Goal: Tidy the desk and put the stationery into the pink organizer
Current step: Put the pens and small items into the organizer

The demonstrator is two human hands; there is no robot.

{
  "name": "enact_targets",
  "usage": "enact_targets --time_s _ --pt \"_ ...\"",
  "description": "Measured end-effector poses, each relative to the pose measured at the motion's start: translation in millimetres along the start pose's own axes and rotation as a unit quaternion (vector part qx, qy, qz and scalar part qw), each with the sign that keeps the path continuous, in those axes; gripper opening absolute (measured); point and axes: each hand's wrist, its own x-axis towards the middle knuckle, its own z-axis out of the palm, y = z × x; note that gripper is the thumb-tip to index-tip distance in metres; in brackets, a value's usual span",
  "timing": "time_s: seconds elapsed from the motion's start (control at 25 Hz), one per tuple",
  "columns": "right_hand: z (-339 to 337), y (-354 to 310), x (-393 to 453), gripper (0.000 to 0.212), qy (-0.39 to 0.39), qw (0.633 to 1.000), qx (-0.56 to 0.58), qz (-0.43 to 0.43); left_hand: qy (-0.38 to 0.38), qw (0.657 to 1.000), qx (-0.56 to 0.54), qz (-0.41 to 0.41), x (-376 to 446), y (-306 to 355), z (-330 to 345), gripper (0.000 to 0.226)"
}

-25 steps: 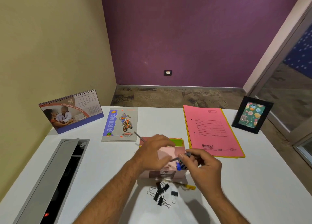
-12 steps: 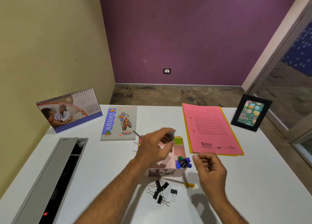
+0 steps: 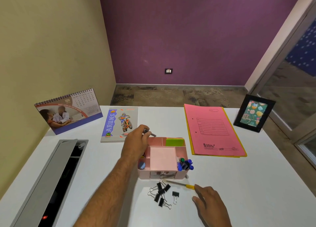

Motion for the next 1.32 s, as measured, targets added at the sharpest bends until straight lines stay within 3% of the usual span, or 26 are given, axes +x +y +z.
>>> enact_targets --time_s 0.12,0.4,0.64,0.68,0.8,0.96,1.08,1.24,1.32 --pt "2.8 -4.7 2.2 0.043 -0.005 0.998 -0.050 -0.029 -0.040 0.997 0.066 0.012 2.8 -9.3 5.5 0.020" --pt "7.7 -8.6 5.7 0.020 0.024 0.999 -0.030 -0.013 0.019 0.996 0.035 0.085 -5.4 -4.5 -3.2 0.013" --pt "5.8 -12.8 7.3 0.009 0.018 0.999 -0.026 -0.025 -0.054 0.992 0.112 -0.015 6.0 -12.9 9.6 0.018" --pt "5.5 -12.1 5.6 0.004 0.023 0.999 -0.014 -0.029 -0.065 0.991 0.109 -0.029 7.4 -16.3 12.0 0.018" --pt "0.2 -8.4 -0.7 0.019 0.058 0.996 0.059 -0.024 -0.081 0.988 0.115 -0.057 8.1 -21.0 16.3 0.021" --pt "-26.8 -25.1 -2.2 0.019 0.123 0.970 0.199 -0.062 -0.038 0.988 0.142 -0.047 1.5 -17.7 15.4 0.030" --pt "-56.5 -54.8 0.4 0.010 0.169 0.937 0.289 -0.101 -0.006 0.993 0.105 0.046 -5.7 -6.8 9.3 0.027" --pt "-100.5 -109.5 9.4 0.014 0.199 0.884 0.411 -0.104 -0.158 0.961 -0.032 0.227 -18.8 21.1 2.8 0.035" --pt "-115.6 -132.3 15.9 0.015 0.197 0.867 0.447 -0.103 -0.185 0.932 -0.058 0.307 -30.6 40.2 6.5 0.038"
